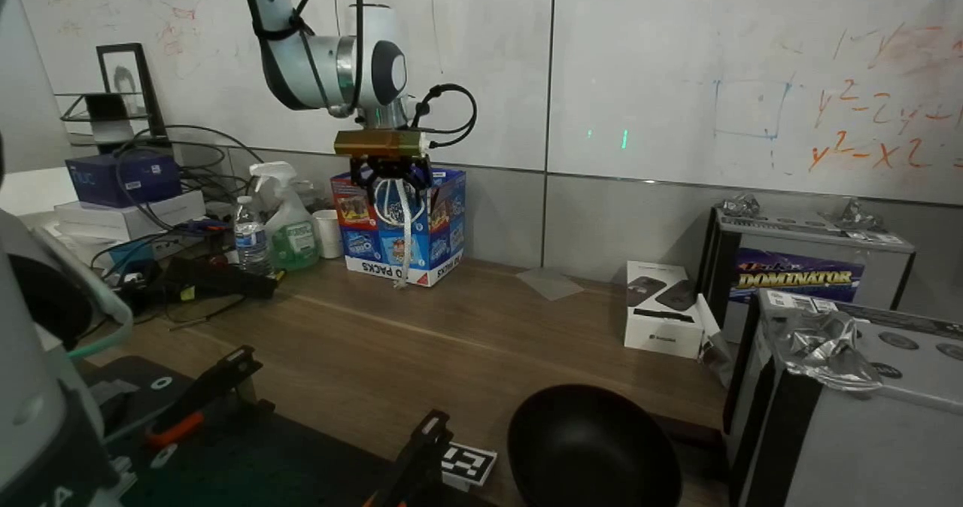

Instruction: Pick up the white ropes and put them in the box

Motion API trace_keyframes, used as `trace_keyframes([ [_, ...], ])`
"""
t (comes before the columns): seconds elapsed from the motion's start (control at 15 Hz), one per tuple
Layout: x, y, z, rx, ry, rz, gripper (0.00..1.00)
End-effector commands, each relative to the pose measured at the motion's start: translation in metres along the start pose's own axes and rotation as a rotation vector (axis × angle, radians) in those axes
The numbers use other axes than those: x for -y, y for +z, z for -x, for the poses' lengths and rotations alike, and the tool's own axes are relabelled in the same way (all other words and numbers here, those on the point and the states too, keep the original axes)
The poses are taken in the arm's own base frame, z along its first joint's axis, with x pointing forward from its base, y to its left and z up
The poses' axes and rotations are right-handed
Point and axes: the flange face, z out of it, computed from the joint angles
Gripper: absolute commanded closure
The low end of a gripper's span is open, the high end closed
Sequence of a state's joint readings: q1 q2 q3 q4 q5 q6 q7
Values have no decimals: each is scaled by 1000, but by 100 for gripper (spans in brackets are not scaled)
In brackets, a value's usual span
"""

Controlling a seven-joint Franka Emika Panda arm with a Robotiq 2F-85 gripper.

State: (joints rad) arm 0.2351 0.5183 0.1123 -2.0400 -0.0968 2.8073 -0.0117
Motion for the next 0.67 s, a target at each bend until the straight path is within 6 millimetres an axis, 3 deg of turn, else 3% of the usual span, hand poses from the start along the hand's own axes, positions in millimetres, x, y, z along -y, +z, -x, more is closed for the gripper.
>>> trace_keyframes([
  [0.0,2,-5,-9,5,-20,29,0],
  [0.6,-2,3,-17,-16,-28,26,0],
])
